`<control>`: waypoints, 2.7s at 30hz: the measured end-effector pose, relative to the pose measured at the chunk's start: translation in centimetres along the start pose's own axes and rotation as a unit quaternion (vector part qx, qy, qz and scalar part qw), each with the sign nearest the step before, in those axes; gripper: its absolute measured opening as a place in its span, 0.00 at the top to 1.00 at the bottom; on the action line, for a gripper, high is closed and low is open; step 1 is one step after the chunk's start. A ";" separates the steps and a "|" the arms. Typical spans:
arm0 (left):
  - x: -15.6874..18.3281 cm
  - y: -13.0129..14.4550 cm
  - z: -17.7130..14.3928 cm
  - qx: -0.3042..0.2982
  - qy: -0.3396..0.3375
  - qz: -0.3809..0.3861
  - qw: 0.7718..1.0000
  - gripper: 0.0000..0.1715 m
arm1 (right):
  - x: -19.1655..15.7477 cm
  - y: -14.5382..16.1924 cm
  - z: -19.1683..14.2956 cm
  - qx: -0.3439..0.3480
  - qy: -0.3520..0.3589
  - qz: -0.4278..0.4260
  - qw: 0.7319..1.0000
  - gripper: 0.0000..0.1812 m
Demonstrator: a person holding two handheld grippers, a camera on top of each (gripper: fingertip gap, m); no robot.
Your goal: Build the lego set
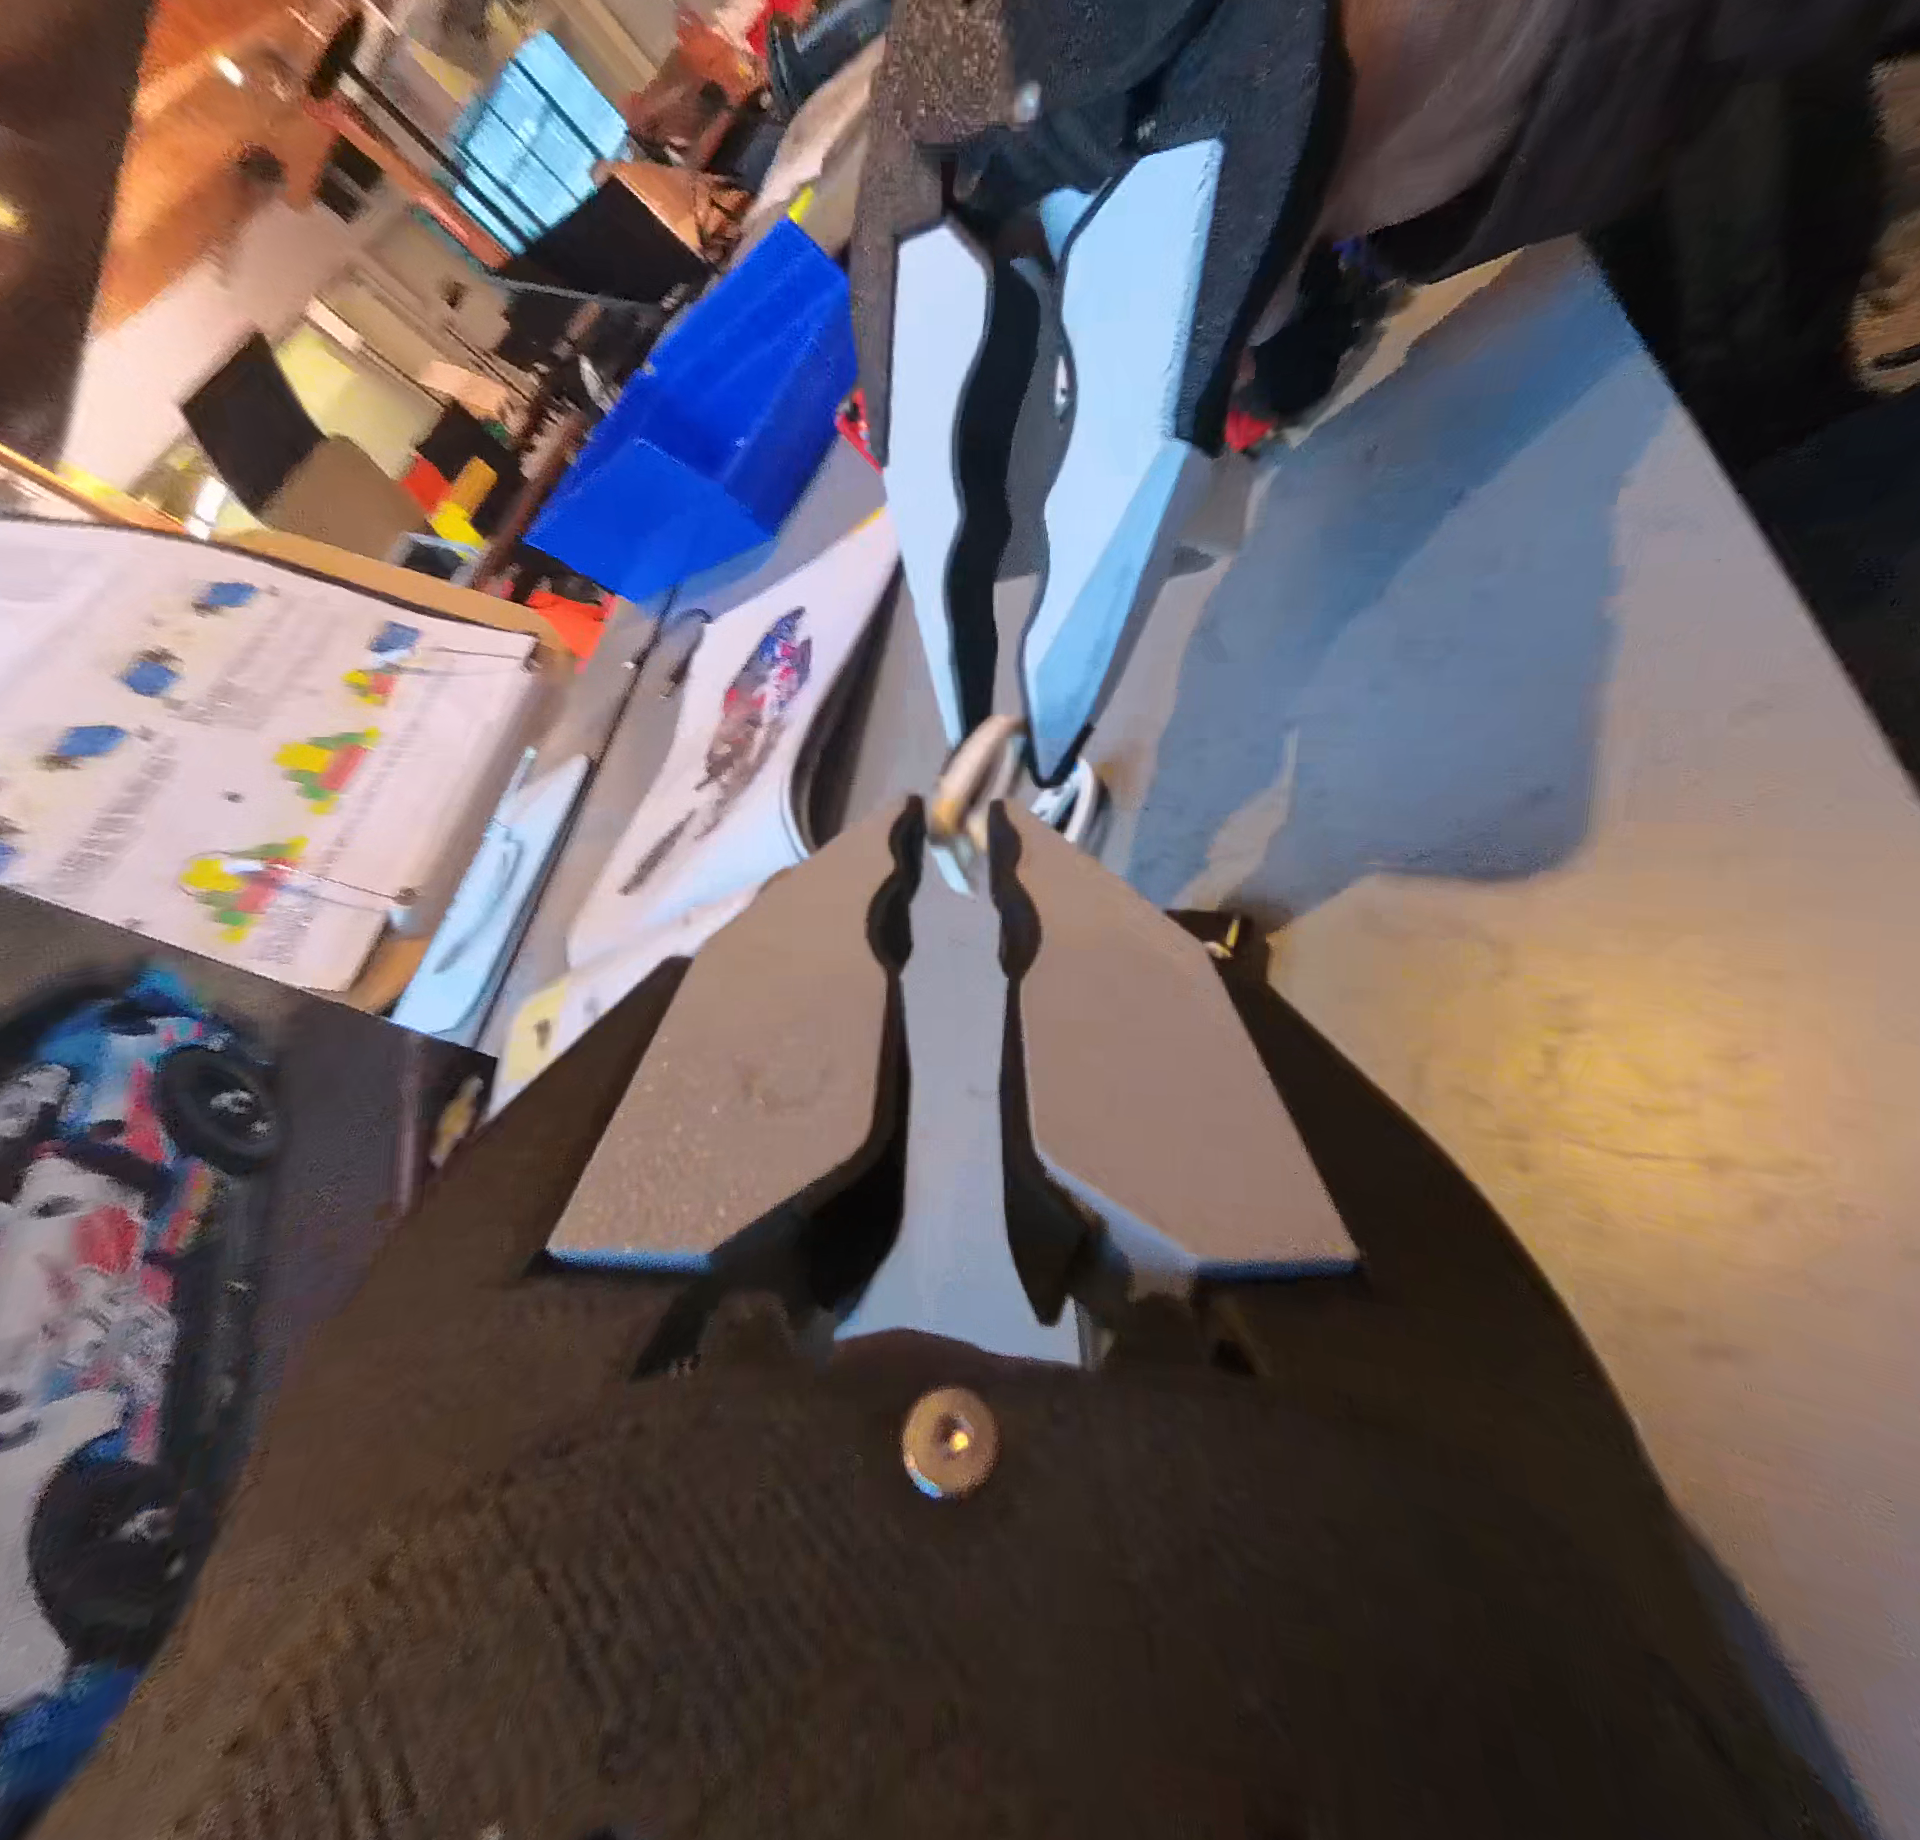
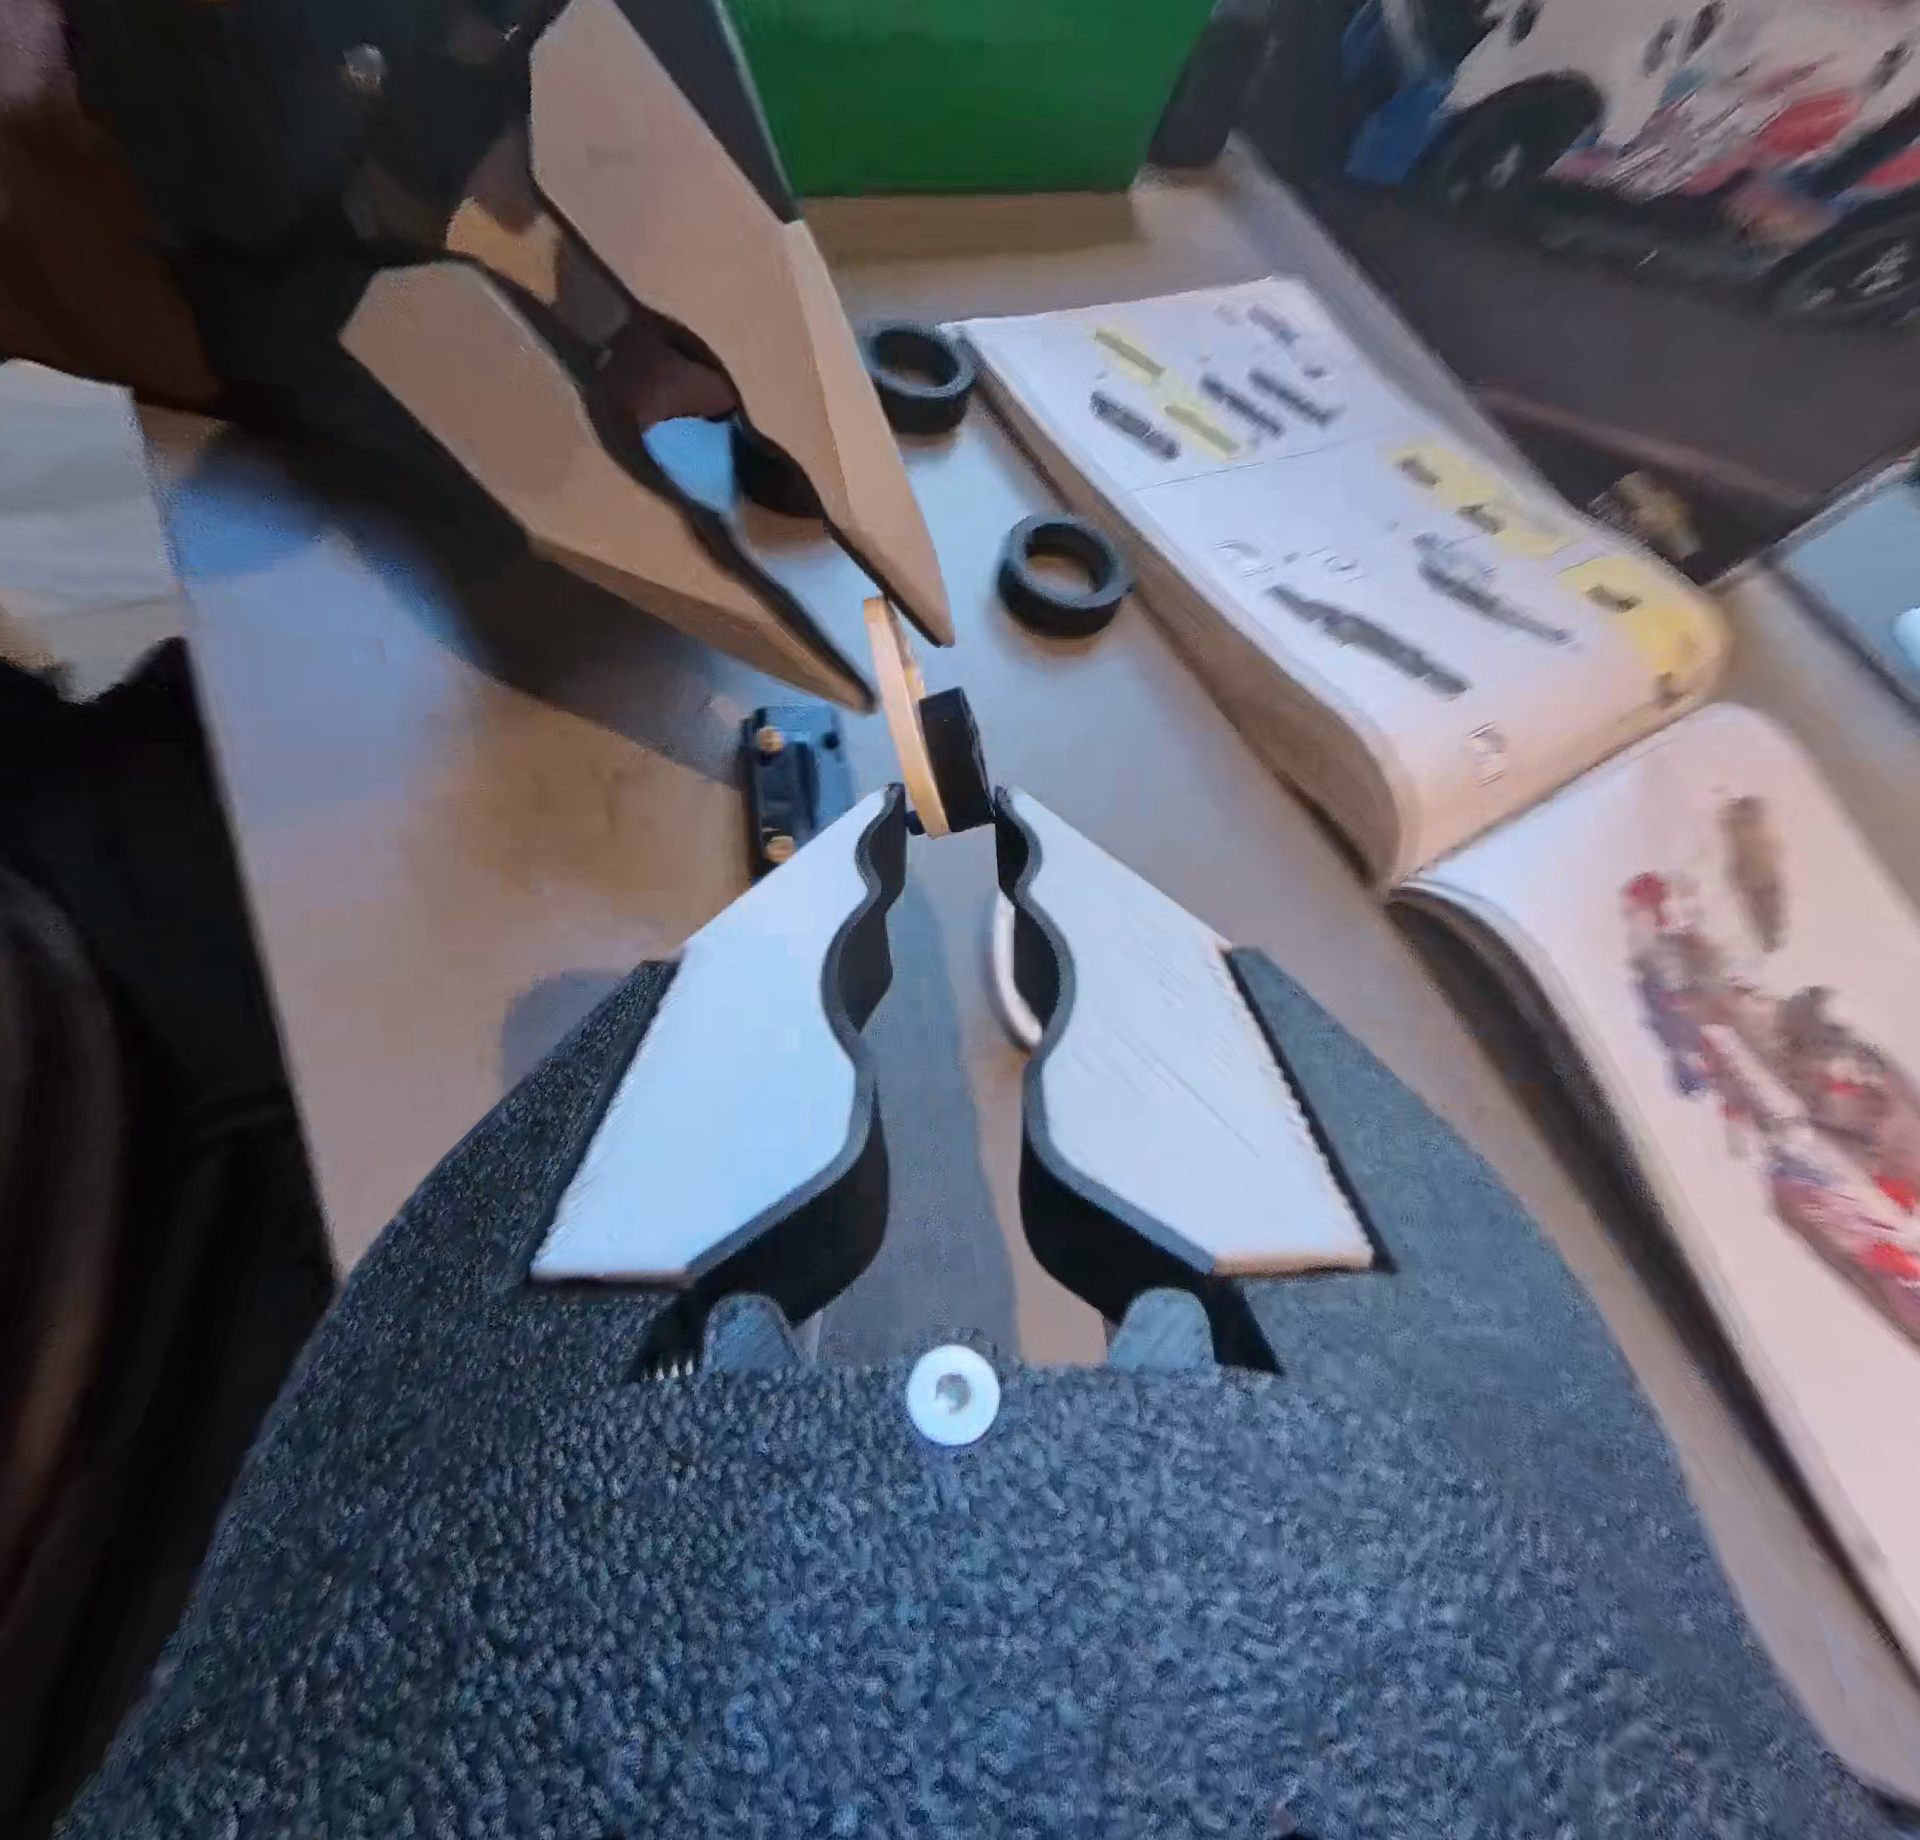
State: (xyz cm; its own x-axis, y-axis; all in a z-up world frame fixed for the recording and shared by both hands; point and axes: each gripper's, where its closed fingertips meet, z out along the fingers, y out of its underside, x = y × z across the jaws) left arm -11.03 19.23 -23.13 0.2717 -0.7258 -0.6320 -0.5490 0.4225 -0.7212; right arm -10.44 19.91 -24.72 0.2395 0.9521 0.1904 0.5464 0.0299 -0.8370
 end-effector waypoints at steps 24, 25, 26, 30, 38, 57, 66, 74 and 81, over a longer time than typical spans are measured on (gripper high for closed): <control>-3.6 -2.2 -5.0 0.120 -0.228 -0.379 0.889 0.99 | -2.4 -7.9 0.0 0.137 -0.135 0.348 0.917 0.77; -3.2 -2.0 -4.8 0.107 -0.232 -0.361 0.897 0.99 | -2.5 -8.1 -0.1 0.141 -0.138 0.351 0.916 0.76; -3.1 -1.9 -4.8 0.101 -0.239 -0.345 0.902 0.99 | -2.6 -8.3 -0.1 0.144 -0.138 0.353 0.914 0.75; -2.9 -2.6 -5.1 0.092 -0.249 -0.294 0.918 0.99 | -2.8 -8.5 0.0 0.157 -0.141 0.368 0.906 0.79; -1.2 -2.7 -5.2 0.057 -0.202 -0.287 0.935 0.90 | -2.2 -8.3 0.4 0.154 -0.146 0.357 0.910 0.87; -1.3 2.5 -10.4 -0.025 -0.219 -0.239 0.946 0.87 | -3.5 0.3 10.1 -0.330 -0.216 -0.229 0.890 0.86; -1.9 3.1 -10.6 -0.015 -0.211 -0.284 0.935 0.86 | -3.0 -0.7 9.4 -0.305 -0.219 -0.257 0.890 0.84; -1.7 3.2 -10.3 -0.023 -0.201 -0.283 0.938 0.84 | 3.1 0.7 2.2 -0.261 -0.039 0.005 0.965 0.79; -1.3 3.4 -8.9 -0.028 -0.161 -0.304 0.938 0.82 | 1.9 6.7 1.7 -0.287 -0.026 0.059 0.956 0.71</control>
State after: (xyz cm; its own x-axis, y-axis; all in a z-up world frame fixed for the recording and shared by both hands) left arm -20.27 16.74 -22.21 0.7681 -0.6182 -0.1670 -0.2522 -0.0524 -0.9663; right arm -7.72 22.40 -30.88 0.2952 0.9525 0.0745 0.8722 -0.2368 -0.4281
